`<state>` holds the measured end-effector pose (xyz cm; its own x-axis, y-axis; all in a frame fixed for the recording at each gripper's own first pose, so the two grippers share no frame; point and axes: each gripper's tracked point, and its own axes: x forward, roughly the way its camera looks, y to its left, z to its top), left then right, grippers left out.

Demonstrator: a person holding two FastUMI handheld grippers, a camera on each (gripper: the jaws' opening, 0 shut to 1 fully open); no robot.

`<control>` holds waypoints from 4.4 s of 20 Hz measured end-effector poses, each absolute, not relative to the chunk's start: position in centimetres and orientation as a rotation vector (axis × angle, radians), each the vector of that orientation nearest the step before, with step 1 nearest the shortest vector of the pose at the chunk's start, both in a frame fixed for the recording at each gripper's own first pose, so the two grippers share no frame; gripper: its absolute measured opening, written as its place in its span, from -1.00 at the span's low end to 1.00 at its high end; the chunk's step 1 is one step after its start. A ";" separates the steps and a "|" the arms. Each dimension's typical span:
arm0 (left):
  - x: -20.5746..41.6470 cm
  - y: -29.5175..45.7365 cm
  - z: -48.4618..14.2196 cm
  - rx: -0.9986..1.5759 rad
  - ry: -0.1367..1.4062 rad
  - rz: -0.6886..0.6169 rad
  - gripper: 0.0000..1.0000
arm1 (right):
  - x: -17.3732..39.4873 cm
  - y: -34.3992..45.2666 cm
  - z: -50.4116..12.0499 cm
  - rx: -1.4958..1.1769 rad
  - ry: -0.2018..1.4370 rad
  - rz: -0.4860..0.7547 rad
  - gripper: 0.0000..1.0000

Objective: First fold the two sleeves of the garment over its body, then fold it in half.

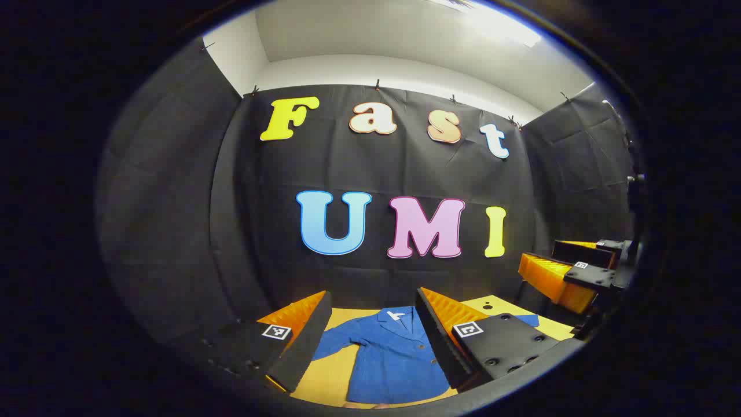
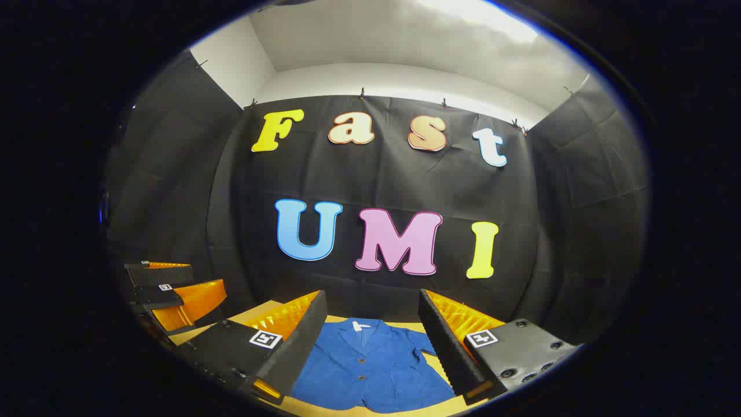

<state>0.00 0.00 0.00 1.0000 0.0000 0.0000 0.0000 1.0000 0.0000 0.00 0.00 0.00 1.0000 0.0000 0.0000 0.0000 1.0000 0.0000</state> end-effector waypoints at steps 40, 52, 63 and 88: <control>7.0 2.2 -4.0 -0.042 0.118 0.084 0.68 | 5.5 -4.0 -4.2 0.010 0.091 -0.051 0.99; 11.6 1.3 -4.4 -0.020 0.174 0.182 0.68 | 14.6 -11.8 -17.7 0.097 0.352 -0.126 0.99; 16.3 -4.9 -6.5 0.011 0.299 0.226 0.68 | 17.2 -34.6 -38.8 0.112 0.770 -0.481 1.00; 23.4 -13.5 -7.6 -0.034 0.361 0.075 0.68 | 15.4 -48.8 -48.0 0.415 1.120 -0.749 -0.75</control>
